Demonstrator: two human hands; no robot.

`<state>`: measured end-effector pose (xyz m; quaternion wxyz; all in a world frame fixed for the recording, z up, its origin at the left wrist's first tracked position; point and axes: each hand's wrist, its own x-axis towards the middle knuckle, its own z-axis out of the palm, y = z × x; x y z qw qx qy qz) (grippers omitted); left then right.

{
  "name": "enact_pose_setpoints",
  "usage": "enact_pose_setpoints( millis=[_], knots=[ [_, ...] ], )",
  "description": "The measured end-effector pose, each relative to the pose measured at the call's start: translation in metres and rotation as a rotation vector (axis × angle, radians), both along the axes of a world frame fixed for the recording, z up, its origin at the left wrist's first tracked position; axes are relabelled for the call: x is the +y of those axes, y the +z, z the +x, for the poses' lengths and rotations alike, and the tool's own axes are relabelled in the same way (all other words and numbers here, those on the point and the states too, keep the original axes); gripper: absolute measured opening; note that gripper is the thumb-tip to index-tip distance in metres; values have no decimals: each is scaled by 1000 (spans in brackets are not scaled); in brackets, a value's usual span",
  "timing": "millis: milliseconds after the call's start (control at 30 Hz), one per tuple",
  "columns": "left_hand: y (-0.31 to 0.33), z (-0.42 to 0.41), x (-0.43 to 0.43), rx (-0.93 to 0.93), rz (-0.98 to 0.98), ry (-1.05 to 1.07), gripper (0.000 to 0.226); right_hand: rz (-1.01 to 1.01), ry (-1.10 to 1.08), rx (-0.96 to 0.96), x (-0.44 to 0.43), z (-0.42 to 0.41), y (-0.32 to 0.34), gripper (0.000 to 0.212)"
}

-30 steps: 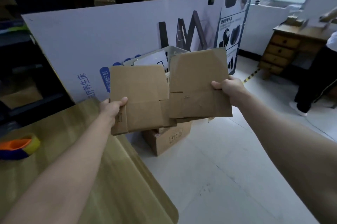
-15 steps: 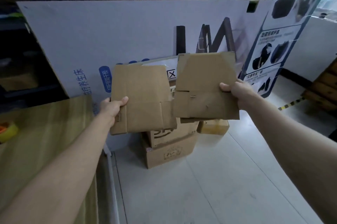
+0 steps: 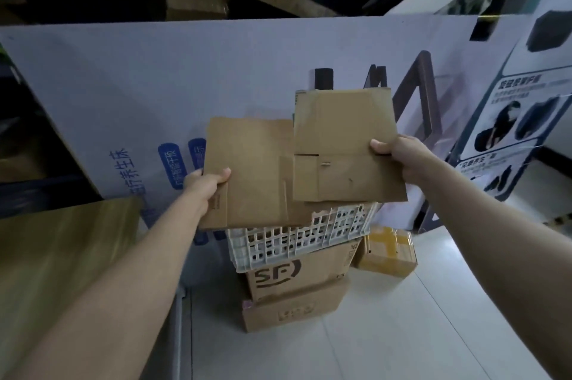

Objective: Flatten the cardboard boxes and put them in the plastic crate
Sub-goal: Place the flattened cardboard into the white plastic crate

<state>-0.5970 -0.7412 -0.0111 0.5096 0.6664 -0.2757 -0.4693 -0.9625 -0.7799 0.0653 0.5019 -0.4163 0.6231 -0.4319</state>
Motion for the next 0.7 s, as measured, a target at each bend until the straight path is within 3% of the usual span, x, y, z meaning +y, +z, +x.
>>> enact_pose_setpoints(
  millis=[67, 167, 300, 433, 700],
  knots=[
    [0, -14, -22, -10, 9, -25, 48, 36, 19, -5, -25, -3, -5, 28],
    [-4, -31, -51, -3, 29, -46, 58, 100, 74, 41, -63, -6, -15, 41],
    [-11, -52, -84, -13, 52, -5, 46, 116, 136, 51, -115, -8, -26, 49],
    [-21, -71, -106, 7, 96, 65, 38, 191, 233, 21, -165, -4, -42, 36],
    [-57, -91, -116, 17, 238, 224, 24, 314, 357, 52, -206, 26, -87, 44]
  ],
)
